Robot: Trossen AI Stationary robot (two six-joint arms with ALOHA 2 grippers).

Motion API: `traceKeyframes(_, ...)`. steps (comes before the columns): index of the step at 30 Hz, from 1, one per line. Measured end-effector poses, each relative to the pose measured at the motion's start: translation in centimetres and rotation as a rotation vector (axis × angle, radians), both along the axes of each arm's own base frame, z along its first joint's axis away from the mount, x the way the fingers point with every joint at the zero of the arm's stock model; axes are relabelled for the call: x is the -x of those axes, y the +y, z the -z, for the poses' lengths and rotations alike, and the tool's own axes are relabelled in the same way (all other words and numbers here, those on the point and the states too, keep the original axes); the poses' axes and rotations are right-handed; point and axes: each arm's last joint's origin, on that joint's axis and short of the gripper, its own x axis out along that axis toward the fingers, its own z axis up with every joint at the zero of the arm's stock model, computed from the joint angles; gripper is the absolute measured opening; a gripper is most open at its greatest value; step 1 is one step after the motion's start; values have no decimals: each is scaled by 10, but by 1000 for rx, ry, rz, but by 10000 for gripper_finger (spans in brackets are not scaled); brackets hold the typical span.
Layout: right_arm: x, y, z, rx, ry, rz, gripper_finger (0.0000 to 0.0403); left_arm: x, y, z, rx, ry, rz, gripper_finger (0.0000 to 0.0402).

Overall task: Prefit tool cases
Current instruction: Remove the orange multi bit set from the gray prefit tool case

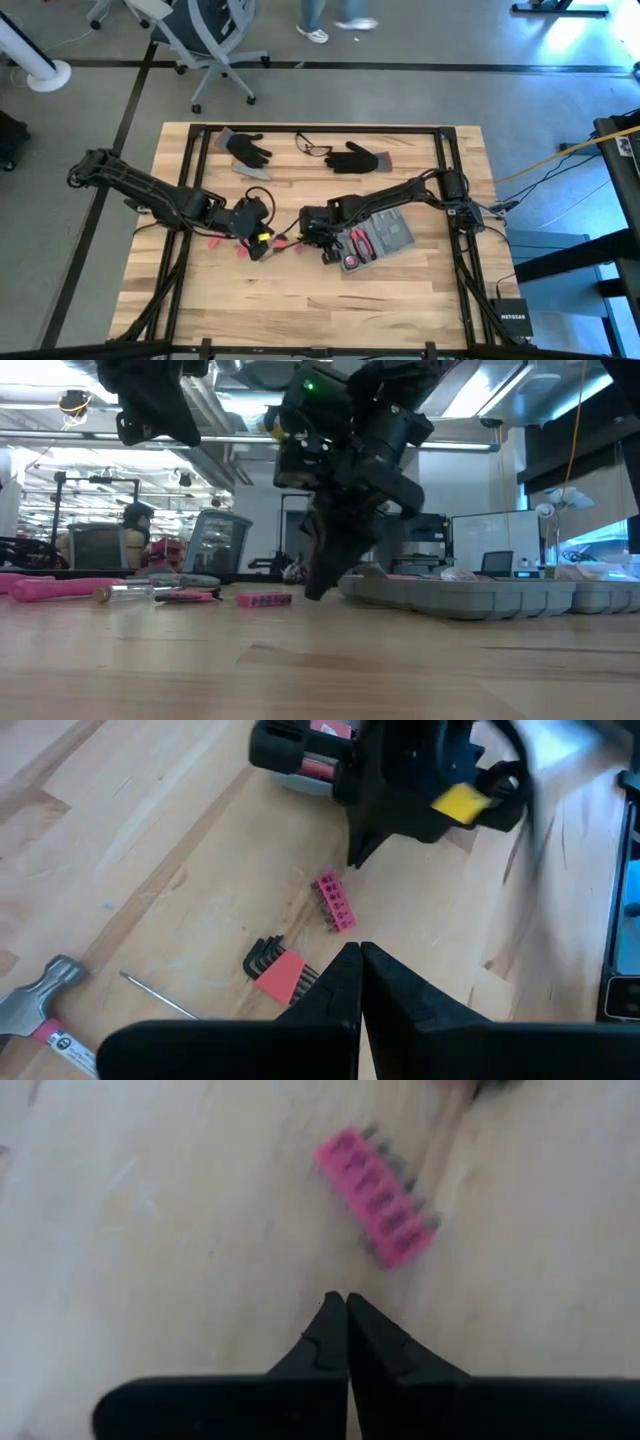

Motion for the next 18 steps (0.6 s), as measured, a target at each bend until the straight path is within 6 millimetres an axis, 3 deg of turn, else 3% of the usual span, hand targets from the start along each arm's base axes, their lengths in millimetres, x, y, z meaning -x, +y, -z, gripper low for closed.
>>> traceKeyframes(8, -5, 5, 0, -9, -73, 26, 0, 1, 2, 1, -28, 6, -30, 0)
traceKeyframes(18, -11, 4, 16, 44, -79, 56, 0, 1, 2, 1, -15, 4, -47, 0)
